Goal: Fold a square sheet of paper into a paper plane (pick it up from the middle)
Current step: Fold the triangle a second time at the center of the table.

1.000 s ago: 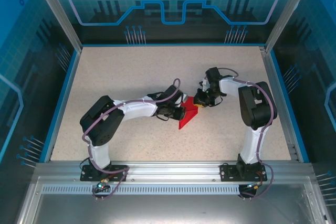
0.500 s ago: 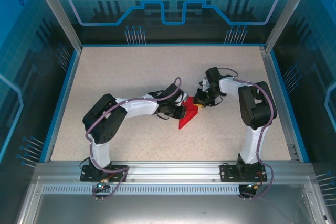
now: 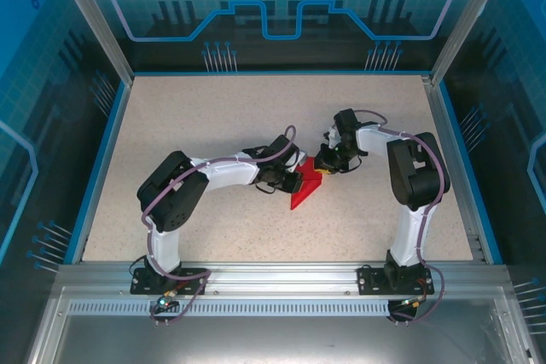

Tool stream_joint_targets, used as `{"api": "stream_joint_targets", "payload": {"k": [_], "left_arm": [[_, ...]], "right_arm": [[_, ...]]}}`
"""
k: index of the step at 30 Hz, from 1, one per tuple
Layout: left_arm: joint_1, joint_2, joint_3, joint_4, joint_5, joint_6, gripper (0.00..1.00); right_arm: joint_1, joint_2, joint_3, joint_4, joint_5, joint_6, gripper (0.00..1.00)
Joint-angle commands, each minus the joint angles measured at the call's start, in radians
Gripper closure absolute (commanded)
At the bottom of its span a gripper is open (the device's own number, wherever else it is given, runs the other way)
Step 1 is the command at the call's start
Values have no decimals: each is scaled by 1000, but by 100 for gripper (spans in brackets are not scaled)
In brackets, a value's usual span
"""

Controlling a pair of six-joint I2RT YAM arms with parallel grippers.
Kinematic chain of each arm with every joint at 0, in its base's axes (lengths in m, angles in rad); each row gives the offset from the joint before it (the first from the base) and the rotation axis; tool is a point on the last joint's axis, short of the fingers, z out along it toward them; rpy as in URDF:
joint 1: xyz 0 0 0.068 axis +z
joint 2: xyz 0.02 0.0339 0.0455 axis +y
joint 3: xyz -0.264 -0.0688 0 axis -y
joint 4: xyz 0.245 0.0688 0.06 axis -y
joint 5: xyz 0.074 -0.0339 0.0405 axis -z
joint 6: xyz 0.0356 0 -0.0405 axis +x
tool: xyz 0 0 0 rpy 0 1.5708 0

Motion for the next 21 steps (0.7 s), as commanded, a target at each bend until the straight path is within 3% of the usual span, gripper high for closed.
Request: {"api": "stream_joint_targets", "payload": {"k": [1,16,21], "left_arm": [[11,19,-11,-11,11,2,94],[9,67,5,-8,3,8,94],[11,62,-9,-9,5,10,94]], "right_arm": [[16,40,6,-31,34,-13,86],[16,30,7,-33,18,-11,84],[-5,-43,16,-38,-2,2,82]]}}
